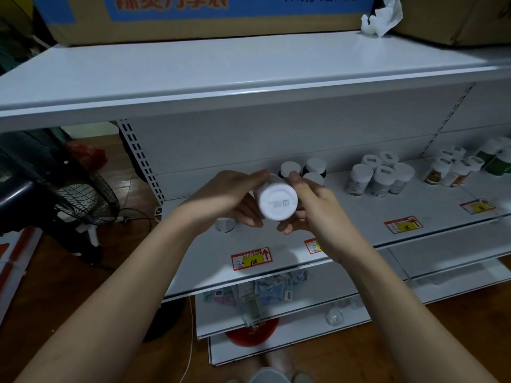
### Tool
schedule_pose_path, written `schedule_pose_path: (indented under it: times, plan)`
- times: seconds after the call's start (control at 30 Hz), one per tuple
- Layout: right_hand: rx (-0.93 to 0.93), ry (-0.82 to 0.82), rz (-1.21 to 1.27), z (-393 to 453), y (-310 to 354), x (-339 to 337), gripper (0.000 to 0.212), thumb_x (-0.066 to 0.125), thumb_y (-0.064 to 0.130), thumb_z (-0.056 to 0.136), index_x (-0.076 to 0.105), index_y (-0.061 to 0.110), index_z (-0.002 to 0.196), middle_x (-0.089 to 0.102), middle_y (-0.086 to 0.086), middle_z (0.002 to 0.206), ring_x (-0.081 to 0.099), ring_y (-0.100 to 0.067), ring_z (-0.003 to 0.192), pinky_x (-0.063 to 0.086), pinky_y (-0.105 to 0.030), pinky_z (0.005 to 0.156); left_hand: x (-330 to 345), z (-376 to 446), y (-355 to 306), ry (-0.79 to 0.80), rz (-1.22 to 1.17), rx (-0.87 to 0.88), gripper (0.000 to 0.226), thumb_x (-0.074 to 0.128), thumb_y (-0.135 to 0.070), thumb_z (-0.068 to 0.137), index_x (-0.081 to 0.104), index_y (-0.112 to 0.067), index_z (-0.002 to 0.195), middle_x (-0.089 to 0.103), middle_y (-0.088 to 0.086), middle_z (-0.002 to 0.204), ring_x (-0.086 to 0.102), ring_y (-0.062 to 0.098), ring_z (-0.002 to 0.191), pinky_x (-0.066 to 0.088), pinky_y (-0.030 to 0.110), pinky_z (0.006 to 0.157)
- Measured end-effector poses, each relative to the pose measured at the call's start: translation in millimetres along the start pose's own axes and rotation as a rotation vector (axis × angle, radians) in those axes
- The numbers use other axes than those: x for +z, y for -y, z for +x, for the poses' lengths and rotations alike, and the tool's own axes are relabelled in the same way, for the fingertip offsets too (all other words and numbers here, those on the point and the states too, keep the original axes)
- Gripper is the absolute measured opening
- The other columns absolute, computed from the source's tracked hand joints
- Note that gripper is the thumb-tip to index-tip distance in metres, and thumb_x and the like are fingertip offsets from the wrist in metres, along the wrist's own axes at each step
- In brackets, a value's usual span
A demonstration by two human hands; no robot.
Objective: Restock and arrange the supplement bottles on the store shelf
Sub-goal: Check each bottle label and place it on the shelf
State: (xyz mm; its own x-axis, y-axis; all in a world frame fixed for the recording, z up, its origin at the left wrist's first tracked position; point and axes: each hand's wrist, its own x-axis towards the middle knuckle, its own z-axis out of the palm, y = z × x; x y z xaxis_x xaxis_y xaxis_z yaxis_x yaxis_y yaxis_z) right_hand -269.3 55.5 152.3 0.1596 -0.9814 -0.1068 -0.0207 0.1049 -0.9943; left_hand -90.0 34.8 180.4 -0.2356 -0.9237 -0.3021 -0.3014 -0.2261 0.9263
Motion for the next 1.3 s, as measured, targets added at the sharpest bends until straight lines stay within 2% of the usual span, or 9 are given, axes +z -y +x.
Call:
schedule_pose_path:
  times: [0.17, 0.53, 0.67, 0.77, 0.87, 0.93, 1.03, 1.13, 1.3]
  plan:
    - [0.074, -0.066, 0.008, 3, 12, 7, 0.059, 0.043, 0.054, 0.1, 0.067, 0.001, 0.088, 0.063, -0.02, 0.06, 0.059, -0.027, 0.048, 0.048, -0.027, 0.047, 0, 2, -5, -0.013, -0.03, -0.078, 0.061, 0.052, -0.055, 0.095, 0.068, 0.004, 0.099, 0.071, 0.025, 0.072, 0.07, 0.03, 0.058, 0.055, 0.024, 0.05]
    - [0.059, -0.048, -0.001, -2, 13, 7, 0.056, 0.046, 0.051, 0.1, 0.067, 0.001, 0.088, 0.064, -0.018, 0.061, 0.061, -0.028, 0.052, 0.051, -0.029, 0.051, -2, -1, -2, -0.002, -0.054, -0.053, 0.055, 0.055, -0.051, 0.095, 0.069, 0.002, 0.096, 0.072, 0.026, 0.075, 0.071, 0.031, 0.06, 0.056, 0.025, 0.052]
    - [0.02, -0.017, -0.046, -2, 8, 6, 0.045, 0.048, 0.045, 0.101, 0.069, 0.006, 0.099, 0.071, -0.021, 0.081, 0.064, -0.027, 0.061, 0.056, -0.033, 0.059, -3, -2, 4, 0.033, -0.051, -0.016, 0.044, 0.055, -0.045, 0.097, 0.068, -0.004, 0.106, 0.075, 0.023, 0.087, 0.075, 0.033, 0.077, 0.061, 0.027, 0.065]
    - [-0.038, -0.012, -0.082, -2, 1, 4, 0.028, 0.052, 0.034, 0.101, 0.066, 0.019, 0.12, 0.074, -0.011, 0.094, 0.07, -0.022, 0.078, 0.06, -0.035, 0.065, -7, -1, 10, 0.04, -0.018, 0.049, 0.034, 0.059, -0.039, 0.097, 0.068, -0.01, 0.111, 0.076, 0.016, 0.095, 0.075, 0.029, 0.087, 0.062, 0.034, 0.078]
    - [-0.13, 0.002, -0.191, -1, -6, 0, 0.036, 0.056, 0.028, 0.1, 0.051, 0.037, 0.135, 0.069, -0.019, 0.108, 0.068, -0.024, 0.095, 0.062, -0.042, 0.077, -9, 1, 14, 0.023, -0.058, 0.097, 0.031, 0.067, -0.031, 0.092, 0.064, -0.017, 0.12, 0.077, 0.009, 0.1, 0.075, 0.027, 0.09, 0.061, 0.039, 0.083]
    - [-0.194, 0.021, -0.236, 0, -10, -2, 0.045, 0.057, 0.024, 0.1, 0.043, 0.042, 0.138, 0.067, -0.021, 0.103, 0.066, -0.017, 0.09, 0.061, -0.038, 0.08, -11, 1, 14, 0.03, -0.069, 0.115, 0.037, 0.07, -0.025, 0.09, 0.06, -0.02, 0.126, 0.076, 0.008, 0.102, 0.075, 0.027, 0.091, 0.061, 0.038, 0.083]
    - [-0.225, 0.051, -0.231, 2, -16, -5, 0.055, 0.058, 0.018, 0.099, 0.035, 0.031, 0.148, 0.068, -0.009, 0.097, 0.064, -0.008, 0.089, 0.059, -0.03, 0.082, -14, 1, 16, 0.06, -0.074, 0.166, 0.047, 0.074, -0.019, 0.086, 0.058, -0.02, 0.13, 0.075, 0.008, 0.109, 0.073, 0.024, 0.099, 0.06, 0.037, 0.085]
    - [-0.252, 0.086, -0.255, 5, -21, -7, 0.053, 0.06, 0.016, 0.098, 0.039, 0.021, 0.147, 0.067, -0.001, 0.124, 0.063, -0.009, 0.113, 0.055, -0.032, 0.092, -16, 1, 17, 0.04, -0.008, 0.244, 0.054, 0.079, -0.013, 0.081, 0.06, -0.024, 0.129, 0.072, 0.002, 0.115, 0.07, 0.014, 0.106, 0.059, 0.031, 0.086]
    - [-0.325, 0.098, -0.331, 7, -31, -6, 0.051, 0.062, 0.011, 0.094, 0.043, 0.019, 0.141, 0.057, 0.003, 0.138, 0.052, -0.006, 0.13, 0.044, -0.038, 0.11, -15, 1, 22, 0.016, 0.078, 0.315, 0.061, 0.084, -0.002, 0.073, 0.061, -0.024, 0.126, 0.07, -0.005, 0.116, 0.068, 0.008, 0.105, 0.058, 0.026, 0.085]
